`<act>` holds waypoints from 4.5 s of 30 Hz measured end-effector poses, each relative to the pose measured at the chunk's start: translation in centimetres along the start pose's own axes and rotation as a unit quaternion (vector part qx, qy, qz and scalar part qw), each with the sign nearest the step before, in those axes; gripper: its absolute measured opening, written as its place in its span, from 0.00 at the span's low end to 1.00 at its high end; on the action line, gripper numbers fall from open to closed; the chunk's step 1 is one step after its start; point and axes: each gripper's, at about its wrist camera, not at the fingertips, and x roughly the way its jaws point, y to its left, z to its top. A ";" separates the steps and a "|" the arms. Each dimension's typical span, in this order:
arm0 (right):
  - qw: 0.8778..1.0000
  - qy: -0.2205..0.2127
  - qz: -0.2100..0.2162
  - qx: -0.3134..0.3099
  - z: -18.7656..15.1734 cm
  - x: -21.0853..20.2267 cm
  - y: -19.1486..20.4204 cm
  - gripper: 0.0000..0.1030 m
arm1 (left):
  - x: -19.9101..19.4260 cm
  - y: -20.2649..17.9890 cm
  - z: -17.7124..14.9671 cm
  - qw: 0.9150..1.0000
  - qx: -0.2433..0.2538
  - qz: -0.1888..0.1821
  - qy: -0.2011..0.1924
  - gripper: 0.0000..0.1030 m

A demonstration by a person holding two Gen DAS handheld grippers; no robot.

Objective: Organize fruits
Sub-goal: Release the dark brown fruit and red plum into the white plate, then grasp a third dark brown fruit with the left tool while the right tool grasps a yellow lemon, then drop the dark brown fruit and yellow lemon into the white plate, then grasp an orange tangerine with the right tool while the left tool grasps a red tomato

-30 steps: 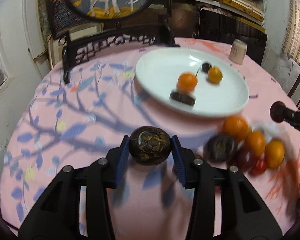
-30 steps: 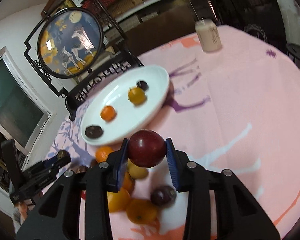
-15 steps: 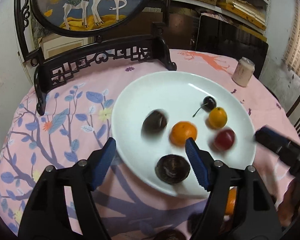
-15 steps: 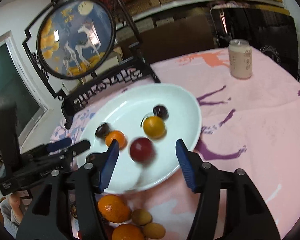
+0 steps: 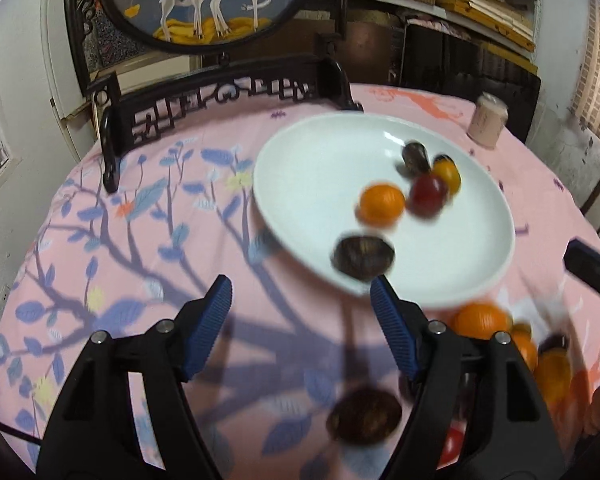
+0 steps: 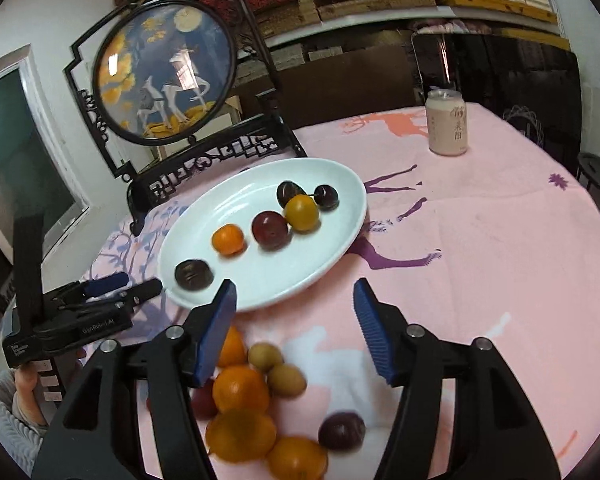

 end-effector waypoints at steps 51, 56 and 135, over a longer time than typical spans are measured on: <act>0.990 0.057 -0.011 -0.126 -6.1 -1.3 4.1 0.39 | -2.5 -1.4 -5.0 0.998 0.050 0.027 -0.009 0.39; 0.993 0.028 -0.014 -0.115 -5.5 -2.3 3.9 0.39 | -3.2 -1.6 -4.7 0.997 0.054 0.052 -0.030 0.39; 0.993 0.111 -0.013 -0.046 -7.5 -1.5 0.8 0.35 | -5.8 -6.9 -8.1 0.992 0.124 -0.007 -0.026 0.93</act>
